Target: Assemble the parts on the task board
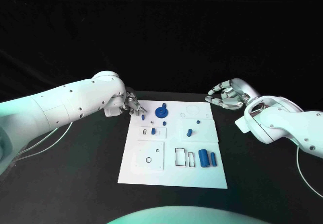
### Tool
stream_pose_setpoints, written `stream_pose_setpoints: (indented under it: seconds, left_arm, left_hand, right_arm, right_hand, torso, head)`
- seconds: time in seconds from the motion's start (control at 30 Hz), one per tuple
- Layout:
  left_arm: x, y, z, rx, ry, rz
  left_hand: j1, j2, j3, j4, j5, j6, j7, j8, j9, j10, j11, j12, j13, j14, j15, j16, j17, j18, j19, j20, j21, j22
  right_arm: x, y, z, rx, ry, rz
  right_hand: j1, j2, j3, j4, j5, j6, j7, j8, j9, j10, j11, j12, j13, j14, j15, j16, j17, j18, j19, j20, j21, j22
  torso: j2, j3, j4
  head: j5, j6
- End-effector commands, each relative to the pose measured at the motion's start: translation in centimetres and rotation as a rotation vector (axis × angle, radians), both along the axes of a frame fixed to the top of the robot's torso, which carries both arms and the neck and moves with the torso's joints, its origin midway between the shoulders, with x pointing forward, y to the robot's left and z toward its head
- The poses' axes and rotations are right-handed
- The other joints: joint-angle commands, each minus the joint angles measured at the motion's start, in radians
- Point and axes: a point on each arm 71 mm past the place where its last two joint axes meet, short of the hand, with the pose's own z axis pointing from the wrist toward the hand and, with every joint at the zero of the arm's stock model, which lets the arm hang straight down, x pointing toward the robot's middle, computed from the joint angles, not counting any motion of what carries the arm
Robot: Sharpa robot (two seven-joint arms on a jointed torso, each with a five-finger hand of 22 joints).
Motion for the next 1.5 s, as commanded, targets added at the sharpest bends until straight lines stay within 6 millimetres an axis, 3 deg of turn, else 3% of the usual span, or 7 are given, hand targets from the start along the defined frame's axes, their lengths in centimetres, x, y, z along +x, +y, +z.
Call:
stream_pose_setpoints:
  seconds: [0.03,1.1,1.33,1.5]
  left_arm:
    - [0.01,-0.17,-0.09,-0.003,0.002,-0.014]
    - [0.15,-0.69,-1.04,-0.063,0.014,0.003]
    - [0.17,-0.83,-0.99,-0.077,0.006,0.008]
    - [0.19,-0.93,-0.97,-0.093,0.005,0.012]
  left_hand:
    - [0.010,0.004,-0.006,0.001,-0.007,0.002,0.002,-0.003,-0.001,-0.007,-0.002,-0.003,0.000,0.074,0.008,-0.004,0.141,0.018,-0.002,0.005,-0.006,0.000]
    - [0.094,0.034,0.005,-0.004,-0.014,0.020,-0.003,-0.006,0.004,-0.012,-0.007,-0.001,-0.012,0.072,0.005,-0.005,0.137,0.019,-0.005,0.004,-0.009,-0.002]
    - [0.169,0.064,0.029,-0.014,-0.013,0.018,-0.008,-0.004,0.012,-0.016,-0.011,-0.003,-0.023,0.072,0.001,-0.005,0.136,0.019,-0.007,0.000,-0.011,-0.004]
    - [0.272,0.097,0.088,-0.065,-0.015,0.006,-0.012,0.000,0.021,-0.022,-0.015,-0.010,-0.034,0.073,-0.004,-0.004,0.138,0.019,-0.007,-0.003,-0.011,-0.002]
  right_arm:
    - [-0.03,0.15,0.02,-0.004,-0.006,0.012]
    - [0.03,0.38,-0.04,-0.006,-0.004,0.018]
    - [0.04,0.36,-0.07,-0.007,-0.002,0.018]
    - [0.04,0.36,-0.08,-0.008,-0.001,0.018]
  right_hand:
    - [-0.008,-0.001,0.001,0.006,0.001,-0.008,-0.002,0.005,0.001,-0.002,-0.005,-0.005,0.000,0.065,-0.007,-0.006,0.089,0.012,0.006,-0.009,-0.006,0.159]
    - [-0.008,0.000,0.002,0.007,0.000,-0.009,-0.002,0.006,0.002,-0.002,-0.005,-0.006,-0.002,0.065,-0.008,-0.007,0.087,0.012,0.006,-0.009,-0.007,0.158]
    - [-0.009,0.002,0.002,0.008,0.001,-0.009,-0.003,0.007,0.002,-0.001,-0.005,-0.005,-0.001,0.065,-0.008,-0.008,0.086,0.013,0.005,-0.009,-0.008,0.158]
    - [-0.010,0.003,0.002,0.008,0.002,-0.009,-0.003,0.007,0.002,-0.002,-0.005,-0.006,-0.002,0.065,-0.008,-0.008,0.086,0.013,0.005,-0.009,-0.009,0.157]
  torso:
    - [-0.001,0.0001,0.0007]
    - [-0.001,0.0020,0.0001]
    - [-0.002,0.0018,-0.0004]
    - [-0.002,0.0017,-0.0001]
  head:
    - [-0.002,-0.001]
    - [-0.010,-0.015]
    - [-0.012,-0.017]
    - [-0.011,-0.017]
